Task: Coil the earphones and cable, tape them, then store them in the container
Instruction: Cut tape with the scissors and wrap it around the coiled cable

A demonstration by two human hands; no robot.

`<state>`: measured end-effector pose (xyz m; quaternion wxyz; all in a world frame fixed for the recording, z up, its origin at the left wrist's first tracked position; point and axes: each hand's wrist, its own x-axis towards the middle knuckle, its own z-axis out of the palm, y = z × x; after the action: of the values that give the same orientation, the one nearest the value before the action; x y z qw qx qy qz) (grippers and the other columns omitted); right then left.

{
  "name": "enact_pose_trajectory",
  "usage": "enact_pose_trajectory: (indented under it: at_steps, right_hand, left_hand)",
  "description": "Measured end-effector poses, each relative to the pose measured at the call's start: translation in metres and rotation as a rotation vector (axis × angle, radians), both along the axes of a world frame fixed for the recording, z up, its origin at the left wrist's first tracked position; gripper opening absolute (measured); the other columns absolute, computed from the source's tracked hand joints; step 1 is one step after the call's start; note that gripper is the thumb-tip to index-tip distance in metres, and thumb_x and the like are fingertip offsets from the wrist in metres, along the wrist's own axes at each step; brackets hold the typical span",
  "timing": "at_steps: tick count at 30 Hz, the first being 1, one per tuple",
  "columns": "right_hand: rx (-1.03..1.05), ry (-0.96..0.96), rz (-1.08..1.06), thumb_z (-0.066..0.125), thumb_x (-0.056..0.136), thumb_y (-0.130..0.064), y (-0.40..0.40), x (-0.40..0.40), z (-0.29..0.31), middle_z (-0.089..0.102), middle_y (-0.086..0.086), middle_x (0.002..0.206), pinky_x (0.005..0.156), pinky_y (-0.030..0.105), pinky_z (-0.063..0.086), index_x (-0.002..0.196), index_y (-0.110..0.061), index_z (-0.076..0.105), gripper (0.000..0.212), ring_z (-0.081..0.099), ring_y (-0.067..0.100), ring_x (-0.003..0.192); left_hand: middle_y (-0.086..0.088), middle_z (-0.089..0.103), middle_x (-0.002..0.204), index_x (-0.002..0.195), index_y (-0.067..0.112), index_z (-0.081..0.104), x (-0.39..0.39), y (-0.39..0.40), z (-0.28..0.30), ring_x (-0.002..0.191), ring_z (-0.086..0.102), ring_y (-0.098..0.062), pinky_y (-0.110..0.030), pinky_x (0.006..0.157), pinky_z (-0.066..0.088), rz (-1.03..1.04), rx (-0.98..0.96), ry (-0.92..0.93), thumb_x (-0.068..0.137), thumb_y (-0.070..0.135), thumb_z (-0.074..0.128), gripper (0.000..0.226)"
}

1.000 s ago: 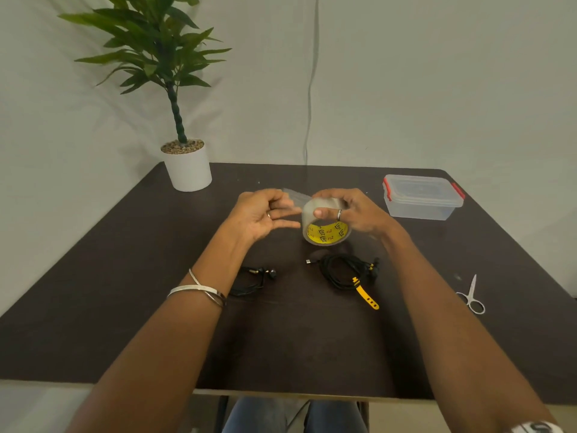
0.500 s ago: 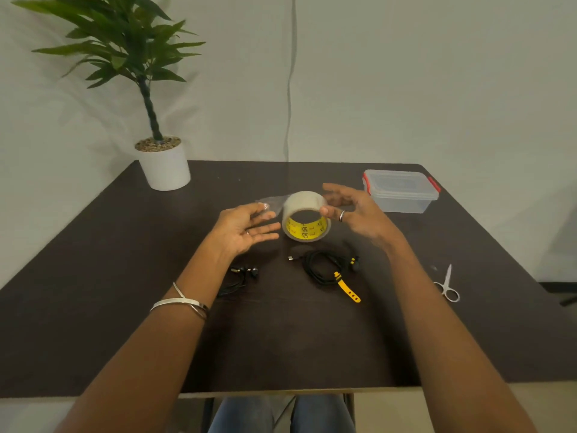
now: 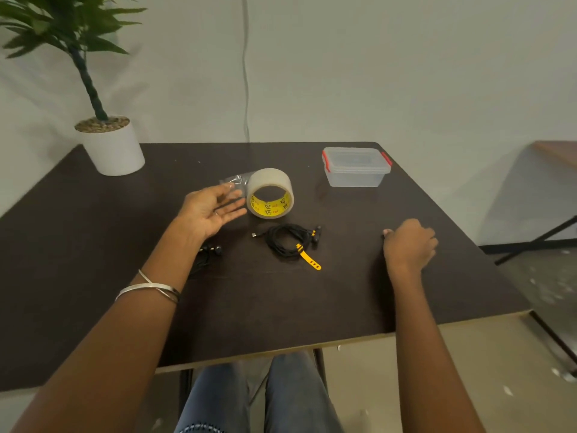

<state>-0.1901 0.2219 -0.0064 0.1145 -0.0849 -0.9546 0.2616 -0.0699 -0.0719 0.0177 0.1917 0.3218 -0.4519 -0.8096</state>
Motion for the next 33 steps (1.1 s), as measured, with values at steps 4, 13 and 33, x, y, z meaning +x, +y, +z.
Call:
enact_pose_trajectory:
  at_steps: [4, 13, 33]
  right_hand:
    - [-0.044, 0.034, 0.018, 0.06, 0.089, -0.004, -0.004, -0.001, 0.004, 0.061, 0.027, 0.108, 0.088, 0.05, 0.046, 0.095, 0.002, 0.057, 0.009, 0.055, 0.045, 0.106]
    - [-0.114, -0.069, 0.163, 0.052, 0.095, -0.023, -0.021, 0.005, 0.012, 0.058, 0.018, 0.119, 0.097, 0.049, 0.036, 0.109, -0.006, 0.057, 0.022, 0.052, 0.038, 0.114]
    - [-0.731, -0.035, 0.72, 0.066, 0.078, 0.009, -0.15, 0.08, 0.049, 0.061, 0.007, 0.1, 0.048, 0.001, 0.039, 0.096, -0.016, 0.055, 0.032, 0.058, 0.01, 0.079]
  left_hand:
    - [-0.018, 0.07, 0.095, 0.114, -0.002, 0.063, 0.005, 0.004, 0.001, 0.094, 0.068, -0.032, -0.046, 0.075, 0.057, 0.001, 0.002, 0.003, 0.088, 0.005, 0.064, 0.027]
    - [-0.015, 0.071, 0.102, 0.115, 0.004, 0.064, 0.011, 0.008, 0.008, 0.096, 0.068, -0.029, -0.044, 0.075, 0.057, -0.051, -0.027, 0.004, 0.087, 0.007, 0.065, 0.028]
    - [-0.015, 0.072, 0.089, 0.103, 0.0, 0.066, 0.022, 0.005, 0.024, 0.084, 0.072, -0.025, -0.05, 0.075, 0.058, -0.119, -0.03, 0.093, 0.083, 0.001, 0.066, 0.02]
